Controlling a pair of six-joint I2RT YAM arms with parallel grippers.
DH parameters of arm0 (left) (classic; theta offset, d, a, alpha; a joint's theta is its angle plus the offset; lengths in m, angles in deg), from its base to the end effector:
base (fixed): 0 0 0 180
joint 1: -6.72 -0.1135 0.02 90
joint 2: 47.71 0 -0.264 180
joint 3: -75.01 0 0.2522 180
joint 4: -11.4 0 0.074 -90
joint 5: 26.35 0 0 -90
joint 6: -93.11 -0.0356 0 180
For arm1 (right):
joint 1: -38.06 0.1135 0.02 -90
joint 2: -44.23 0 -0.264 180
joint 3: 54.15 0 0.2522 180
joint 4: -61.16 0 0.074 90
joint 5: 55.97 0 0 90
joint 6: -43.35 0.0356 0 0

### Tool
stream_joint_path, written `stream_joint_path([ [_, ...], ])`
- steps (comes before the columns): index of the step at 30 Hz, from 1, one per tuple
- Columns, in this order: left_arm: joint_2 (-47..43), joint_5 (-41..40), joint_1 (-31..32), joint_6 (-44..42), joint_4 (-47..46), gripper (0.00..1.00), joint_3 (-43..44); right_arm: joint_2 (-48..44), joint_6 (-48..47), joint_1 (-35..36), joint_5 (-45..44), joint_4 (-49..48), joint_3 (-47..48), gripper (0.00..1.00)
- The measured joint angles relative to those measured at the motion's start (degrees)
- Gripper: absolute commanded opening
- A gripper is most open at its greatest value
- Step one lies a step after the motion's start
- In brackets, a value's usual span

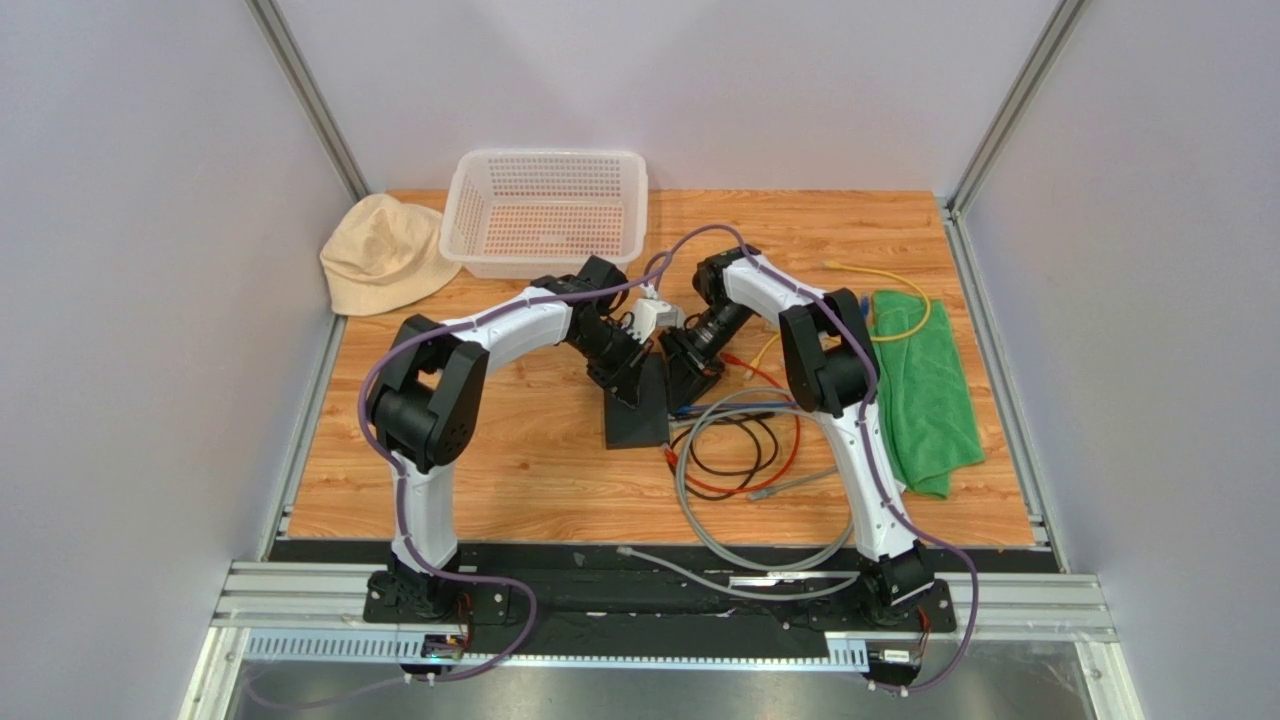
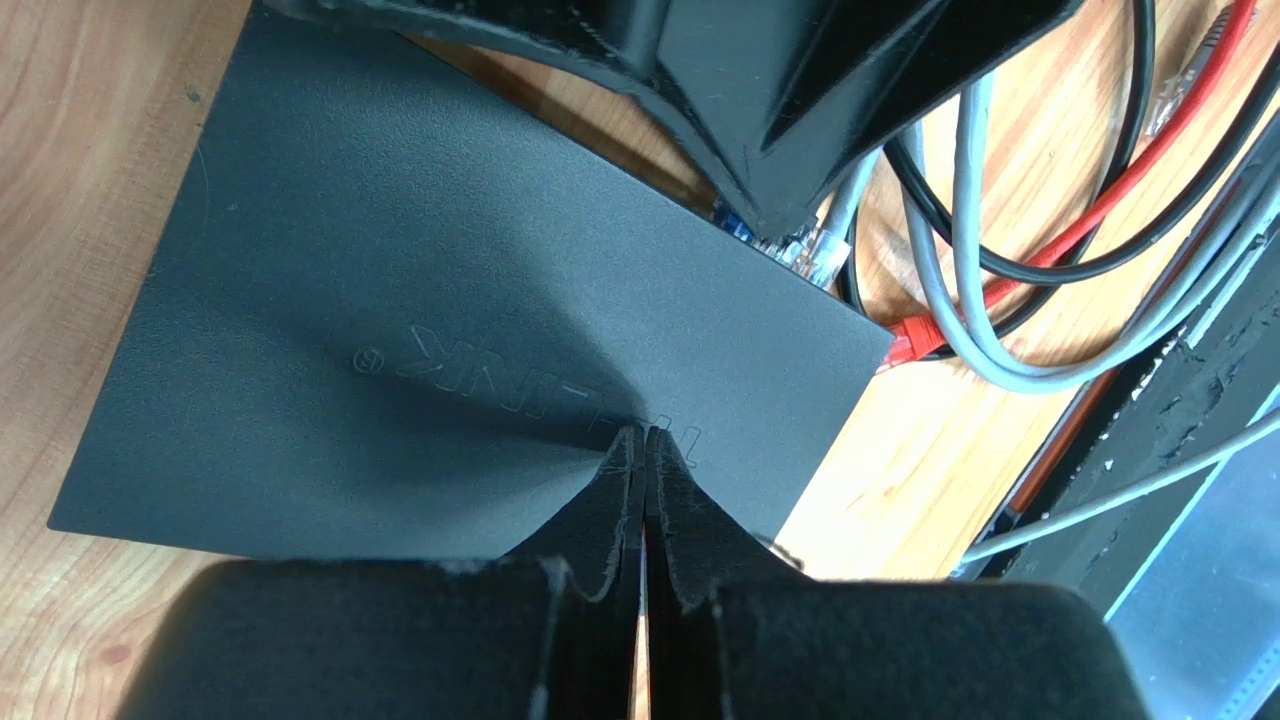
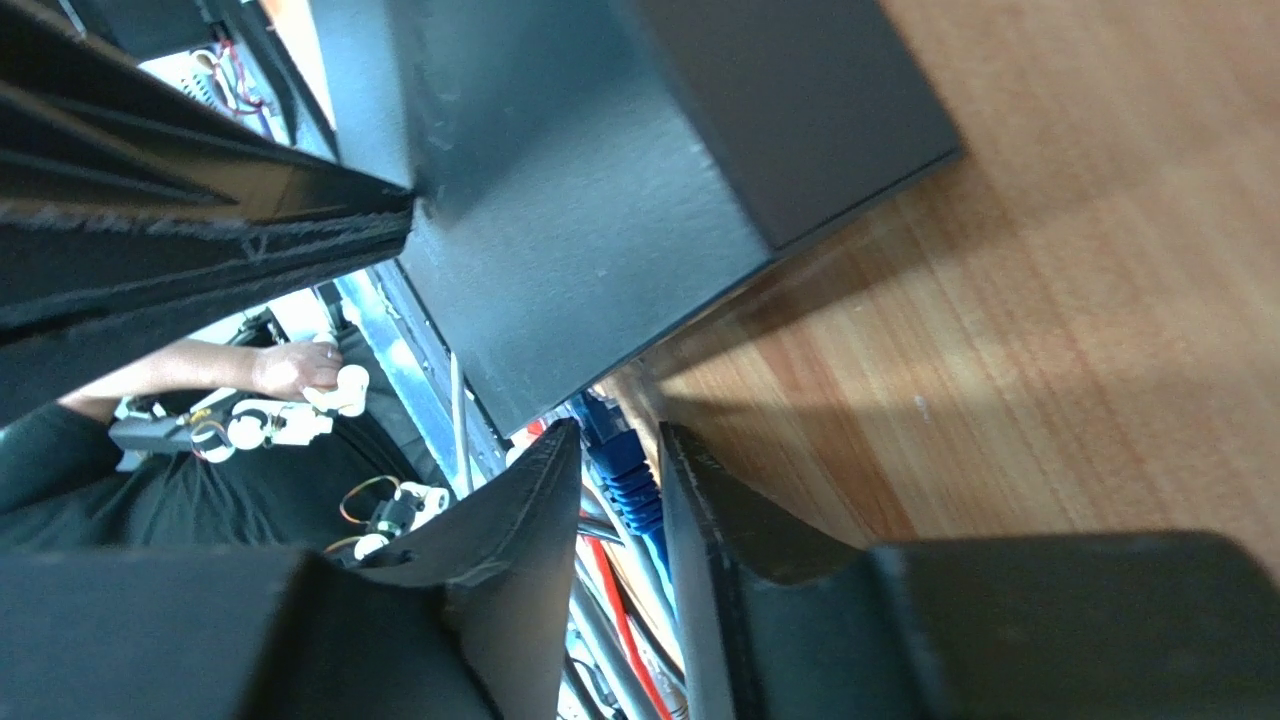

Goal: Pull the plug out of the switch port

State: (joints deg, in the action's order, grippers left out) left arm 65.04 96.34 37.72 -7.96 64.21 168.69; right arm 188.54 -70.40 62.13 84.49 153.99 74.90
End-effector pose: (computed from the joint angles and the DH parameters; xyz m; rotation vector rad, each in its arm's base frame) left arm 0.3268 -0.2188 0.1758 1.1272 2.5664 -0.8860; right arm 0.3976 0.2077 0.1093 0.8674 -2.4333 -1.2127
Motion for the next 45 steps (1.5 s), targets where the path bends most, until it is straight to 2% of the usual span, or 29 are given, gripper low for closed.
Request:
stream_joint_path([
  [16, 0.5, -0.1, 0.2, 0.1, 0.3, 0.00, 0.5, -0.7, 4.5, 1.2, -4.3, 0.1, 0.6, 0.02],
  [45, 0.7, -0.8, 0.5, 0.2, 0.5, 0.00, 0.8, -1.3, 0.4, 1.0, -6.0, 0.7, 0.7, 0.00],
])
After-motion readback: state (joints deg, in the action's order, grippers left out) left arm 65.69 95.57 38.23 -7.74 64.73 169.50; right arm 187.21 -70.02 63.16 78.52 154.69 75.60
